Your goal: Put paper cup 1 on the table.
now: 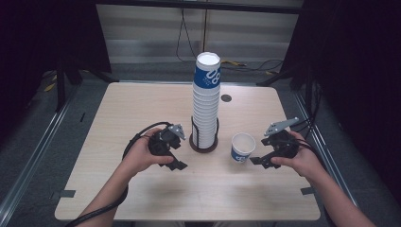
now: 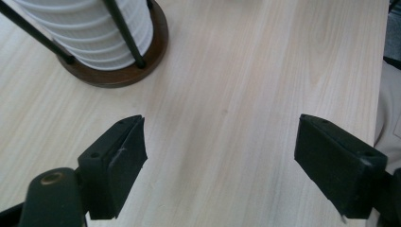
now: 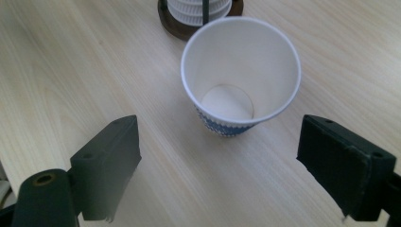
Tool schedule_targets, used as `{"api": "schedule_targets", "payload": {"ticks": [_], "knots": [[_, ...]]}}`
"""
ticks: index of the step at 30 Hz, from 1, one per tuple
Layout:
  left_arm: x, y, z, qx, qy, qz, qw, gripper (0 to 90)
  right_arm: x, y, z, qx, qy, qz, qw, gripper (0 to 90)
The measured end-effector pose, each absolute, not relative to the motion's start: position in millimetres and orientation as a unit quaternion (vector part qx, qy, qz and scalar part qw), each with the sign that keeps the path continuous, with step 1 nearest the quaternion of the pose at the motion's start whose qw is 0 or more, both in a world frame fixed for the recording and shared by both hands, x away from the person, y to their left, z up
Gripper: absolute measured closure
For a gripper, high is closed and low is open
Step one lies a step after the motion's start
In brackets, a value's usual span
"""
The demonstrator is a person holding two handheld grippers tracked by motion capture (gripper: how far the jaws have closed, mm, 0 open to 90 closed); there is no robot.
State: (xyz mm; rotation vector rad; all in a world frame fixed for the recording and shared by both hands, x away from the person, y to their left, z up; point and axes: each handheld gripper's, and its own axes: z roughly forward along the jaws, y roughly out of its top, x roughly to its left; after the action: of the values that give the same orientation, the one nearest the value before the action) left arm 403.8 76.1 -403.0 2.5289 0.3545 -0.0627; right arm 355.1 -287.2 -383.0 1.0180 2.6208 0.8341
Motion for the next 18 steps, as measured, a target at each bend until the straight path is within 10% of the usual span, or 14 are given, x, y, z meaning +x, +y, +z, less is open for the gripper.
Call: {"api": "schedule_targets", "payload": {"ticks": [18], "knots": [[431.3,82.6,-361.1,0.94,0.159,-0.007,0.303,17.2,379.2,-251.4,-367.6,0.319,0.891,0.306,0.104,13.3]]}}
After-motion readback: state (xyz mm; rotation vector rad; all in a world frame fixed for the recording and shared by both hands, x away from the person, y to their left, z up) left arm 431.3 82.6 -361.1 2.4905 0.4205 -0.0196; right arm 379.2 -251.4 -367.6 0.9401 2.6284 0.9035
